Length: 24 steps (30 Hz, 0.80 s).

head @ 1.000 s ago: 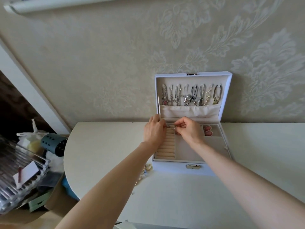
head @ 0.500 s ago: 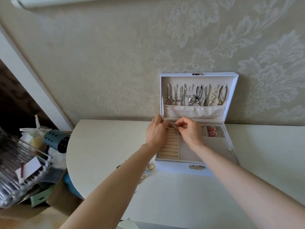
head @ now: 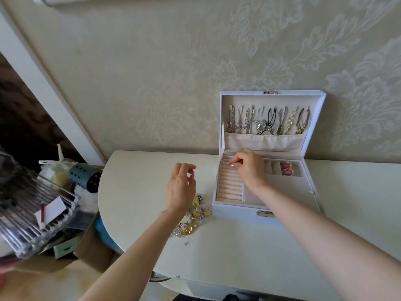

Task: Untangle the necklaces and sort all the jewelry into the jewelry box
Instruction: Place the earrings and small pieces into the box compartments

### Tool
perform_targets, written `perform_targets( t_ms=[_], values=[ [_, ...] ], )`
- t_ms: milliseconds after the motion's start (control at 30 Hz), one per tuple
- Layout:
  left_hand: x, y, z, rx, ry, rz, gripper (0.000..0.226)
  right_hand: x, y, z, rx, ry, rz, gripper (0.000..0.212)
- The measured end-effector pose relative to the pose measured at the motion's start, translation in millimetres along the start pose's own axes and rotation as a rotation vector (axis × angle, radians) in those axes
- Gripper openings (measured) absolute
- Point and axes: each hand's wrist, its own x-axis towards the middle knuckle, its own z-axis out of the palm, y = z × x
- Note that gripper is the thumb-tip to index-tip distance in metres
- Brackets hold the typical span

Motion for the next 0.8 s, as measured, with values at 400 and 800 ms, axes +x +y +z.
perform_targets(
  t_ms=[400, 800],
  values=[
    [-31.1, -36.8, -45.7, -0.066, -0.147, -0.086, 0.008, -6.9, -14.7, -4.9, -0.149, -0.007, -0.164, 0.010],
    [-70.6, -63.4, -88.1, -0.364, -0.242, -0.278, 0.028, -51.5, -87.1, 20.2, -0.196, -0.659, -0.547, 0.019]
  ],
)
